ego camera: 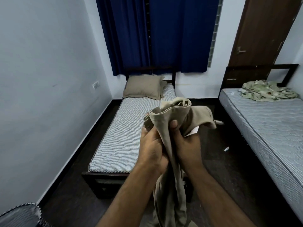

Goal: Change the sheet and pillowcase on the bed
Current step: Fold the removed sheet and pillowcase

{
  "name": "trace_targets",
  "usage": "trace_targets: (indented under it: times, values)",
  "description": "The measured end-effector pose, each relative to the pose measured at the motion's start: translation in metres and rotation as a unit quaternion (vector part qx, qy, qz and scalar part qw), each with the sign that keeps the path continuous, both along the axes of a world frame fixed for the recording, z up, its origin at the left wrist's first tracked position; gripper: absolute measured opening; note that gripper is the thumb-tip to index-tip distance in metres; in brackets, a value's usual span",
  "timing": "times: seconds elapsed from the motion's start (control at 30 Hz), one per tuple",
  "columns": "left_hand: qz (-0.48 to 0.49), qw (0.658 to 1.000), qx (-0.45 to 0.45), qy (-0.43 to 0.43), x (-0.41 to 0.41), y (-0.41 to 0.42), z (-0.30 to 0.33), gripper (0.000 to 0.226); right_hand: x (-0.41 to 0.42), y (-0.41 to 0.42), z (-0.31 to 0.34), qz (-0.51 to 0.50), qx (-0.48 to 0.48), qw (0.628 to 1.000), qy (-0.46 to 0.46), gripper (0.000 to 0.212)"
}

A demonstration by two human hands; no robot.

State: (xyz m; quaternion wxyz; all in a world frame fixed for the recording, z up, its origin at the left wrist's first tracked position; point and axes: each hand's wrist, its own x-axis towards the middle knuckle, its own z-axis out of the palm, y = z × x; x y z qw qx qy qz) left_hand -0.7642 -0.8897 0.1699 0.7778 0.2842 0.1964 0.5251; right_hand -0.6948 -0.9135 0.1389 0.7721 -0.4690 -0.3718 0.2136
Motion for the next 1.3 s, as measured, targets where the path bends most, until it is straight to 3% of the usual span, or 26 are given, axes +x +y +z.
trace_targets:
  times: [0.07, 0.17, 0.23, 0.3, 0.4, 0.47, 0.53, 0.67, 0.7, 0.8, 0.93, 1.1, 1.2, 1.3]
  values:
    - [-0.009, 0.998, 0.055, 0.018, -0.005, 0.002, 0.008, 0.030, 0.007, 0.003, 0.007, 0.014, 0.020, 1.000, -0.004, 0.069]
    - [0.028, 0.987, 0.120, 0.099, -0.016, 0.022, 0.020, 0.019, 0.032, 0.012, 0.020, 0.029, 0.016, 0.999, -0.028, 0.030]
    - [0.084, 0.972, 0.155, 0.153, -0.024, 0.045, 0.030, 0.014, 0.052, 0.022, 0.032, -0.029, -0.017, 0.993, -0.113, 0.025]
    - [0.133, 0.970, 0.116, 0.165, -0.034, 0.072, 0.040, 0.011, 0.077, 0.036, 0.040, -0.097, -0.051, 0.984, -0.140, 0.018]
    - [0.174, 0.976, 0.001, 0.130, -0.051, 0.108, 0.045, 0.013, 0.107, 0.047, 0.048, -0.143, -0.071, 0.983, -0.093, 0.017]
    - [0.206, 0.971, -0.014, 0.122, -0.057, 0.120, 0.044, 0.013, 0.117, 0.047, 0.049, -0.157, -0.064, 0.982, -0.080, 0.020]
    - [0.242, 0.958, 0.020, 0.154, -0.059, 0.126, 0.038, 0.012, 0.117, 0.046, 0.050, -0.140, -0.061, 0.985, -0.078, 0.020]
    - [0.312, 0.898, 0.122, 0.286, -0.068, 0.135, 0.024, 0.007, 0.117, 0.046, 0.038, -0.163, -0.069, 0.979, -0.101, 0.020]
    - [0.311, 0.896, 0.116, 0.295, -0.071, 0.139, 0.021, 0.011, 0.119, 0.046, 0.036, -0.184, -0.066, 0.977, -0.086, 0.019]
    - [0.272, 0.932, 0.061, 0.234, -0.073, 0.137, 0.021, 0.007, 0.119, 0.043, 0.031, -0.206, -0.079, 0.974, -0.044, 0.016]
    - [0.141, 0.975, -0.015, 0.170, -0.060, 0.114, 0.024, 0.019, 0.100, 0.045, 0.013, -0.127, -0.111, 0.984, -0.064, 0.014]
    - [0.116, 0.981, -0.010, 0.157, -0.042, 0.098, 0.018, 0.014, 0.070, 0.039, 0.004, -0.086, -0.162, 0.946, -0.269, 0.019]
    - [0.115, 0.978, 0.006, 0.172, -0.038, 0.091, 0.010, 0.016, 0.056, 0.033, 0.012, -0.049, -0.112, 0.965, -0.231, 0.021]
    - [0.037, 0.982, 0.004, 0.183, -0.033, 0.073, 0.004, 0.020, 0.054, 0.045, 0.010, -0.010, -0.148, 0.967, -0.209, 0.032]
